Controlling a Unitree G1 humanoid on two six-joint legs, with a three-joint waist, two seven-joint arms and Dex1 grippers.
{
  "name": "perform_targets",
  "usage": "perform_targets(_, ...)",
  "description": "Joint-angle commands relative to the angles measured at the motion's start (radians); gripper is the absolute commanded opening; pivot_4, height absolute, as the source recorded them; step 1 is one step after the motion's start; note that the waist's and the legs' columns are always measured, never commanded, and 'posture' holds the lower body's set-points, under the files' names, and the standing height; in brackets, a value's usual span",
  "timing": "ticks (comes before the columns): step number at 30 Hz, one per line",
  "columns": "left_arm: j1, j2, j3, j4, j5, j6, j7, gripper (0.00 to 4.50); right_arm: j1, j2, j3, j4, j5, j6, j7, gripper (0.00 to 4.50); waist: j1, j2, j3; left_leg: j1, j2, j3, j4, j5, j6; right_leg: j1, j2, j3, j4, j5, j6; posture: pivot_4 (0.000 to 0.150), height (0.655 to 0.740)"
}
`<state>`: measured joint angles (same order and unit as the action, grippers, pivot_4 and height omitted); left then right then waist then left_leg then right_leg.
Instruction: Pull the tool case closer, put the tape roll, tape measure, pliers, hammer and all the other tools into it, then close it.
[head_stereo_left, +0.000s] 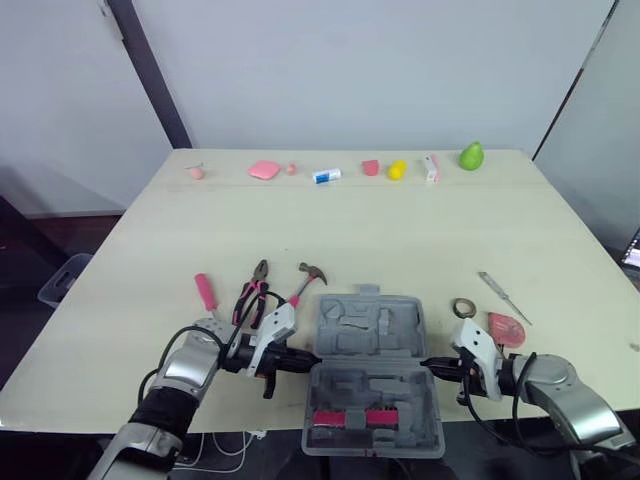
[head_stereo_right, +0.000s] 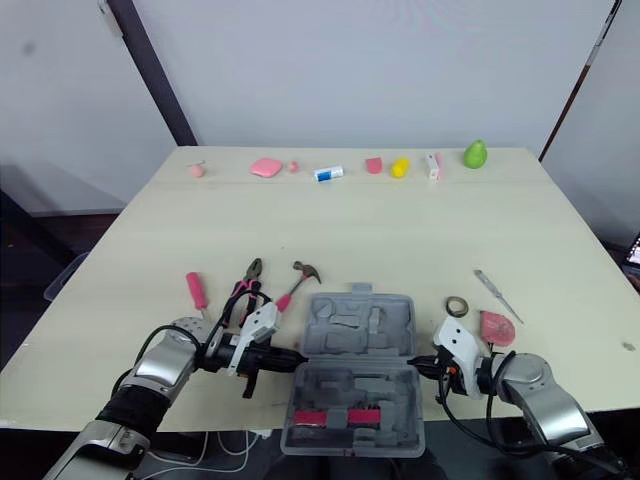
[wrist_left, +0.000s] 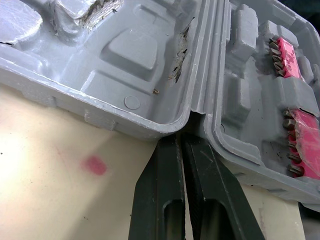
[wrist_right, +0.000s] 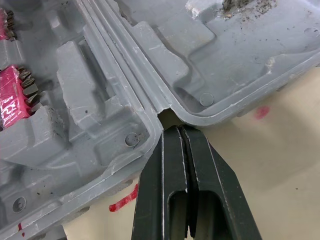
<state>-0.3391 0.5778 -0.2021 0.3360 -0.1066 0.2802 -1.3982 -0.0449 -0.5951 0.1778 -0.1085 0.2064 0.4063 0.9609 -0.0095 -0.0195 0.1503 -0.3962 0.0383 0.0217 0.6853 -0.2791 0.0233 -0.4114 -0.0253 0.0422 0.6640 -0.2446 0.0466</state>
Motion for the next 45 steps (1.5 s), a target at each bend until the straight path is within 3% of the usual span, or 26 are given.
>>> perform_targets(1,0.029,-0.023,-0.052,-0.024,-0.005,0.023,0.002,0.18,0.010,-0.011,-0.021,-0.036,0.029,-0.006,0.012,0.00,0.000,0.001,-0.001,0.000,0.000,0.000,0.000,0.000,0.000,0.000,0.000,0.000,0.000,0.000,0.000,0.150,0.7400)
perform_targets(32,0.074,0.014,-0.057,-0.083,-0.036,0.054,-0.013,0.18,0.009,-0.014,-0.010,-0.038,0.040,-0.007,0.004,0.00,-0.002,0.002,-0.001,0.000,0.000,0.000,0.000,0.000,0.000,0.000,0.000,0.000,-0.001,0.000,0.000,0.150,0.7400)
perform_targets(45,0.046,-0.002,-0.029,-0.031,-0.032,0.031,0.050,0.18,0.009,-0.006,0.000,-0.043,0.046,0.006,0.002,0.00,-0.001,0.002,-0.001,0.000,0.000,0.000,0.000,0.000,0.000,0.000,0.000,0.000,0.000,0.000,0.000,0.150,0.7400)
